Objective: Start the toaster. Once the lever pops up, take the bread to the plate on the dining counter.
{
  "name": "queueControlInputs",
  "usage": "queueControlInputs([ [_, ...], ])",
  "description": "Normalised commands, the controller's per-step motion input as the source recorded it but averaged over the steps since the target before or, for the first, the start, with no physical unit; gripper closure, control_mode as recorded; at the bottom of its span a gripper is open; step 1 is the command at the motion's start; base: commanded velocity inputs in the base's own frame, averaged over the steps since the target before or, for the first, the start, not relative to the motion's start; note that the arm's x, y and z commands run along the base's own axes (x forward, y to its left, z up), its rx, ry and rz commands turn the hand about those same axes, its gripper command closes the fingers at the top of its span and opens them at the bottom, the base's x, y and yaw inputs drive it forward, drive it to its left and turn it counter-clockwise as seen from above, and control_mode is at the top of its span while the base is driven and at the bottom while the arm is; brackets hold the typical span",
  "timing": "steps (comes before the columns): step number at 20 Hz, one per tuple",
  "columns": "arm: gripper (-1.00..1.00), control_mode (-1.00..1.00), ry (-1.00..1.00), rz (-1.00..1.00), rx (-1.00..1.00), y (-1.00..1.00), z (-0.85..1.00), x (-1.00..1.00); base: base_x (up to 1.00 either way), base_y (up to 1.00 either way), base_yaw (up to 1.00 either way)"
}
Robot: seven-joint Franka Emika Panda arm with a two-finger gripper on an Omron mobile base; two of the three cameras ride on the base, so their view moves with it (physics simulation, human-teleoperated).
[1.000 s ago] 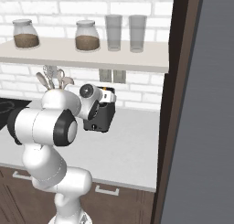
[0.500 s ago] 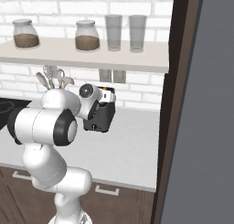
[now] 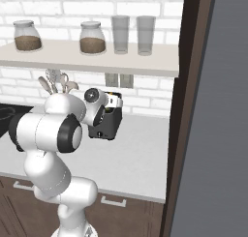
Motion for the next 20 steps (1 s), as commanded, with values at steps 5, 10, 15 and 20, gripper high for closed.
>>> queueControlInputs([
  [5,-1.0,-1.0,0.0,0.0,0.0,0.0,0.0,0.0,0.0,0.0,0.0],
  [10,1.0,-1.0,0.0,0.0,0.0,0.0,0.0,0.0,0.0,0.0,0.0],
  [15,1.0,-1.0,0.0,0.0,0.0,0.0,0.0,0.0,0.0,0.0,0.0],
  [20,1.0,-1.0,0.0,0.0,0.0,0.0,0.0,0.0,0.0,0.0,0.0],
])
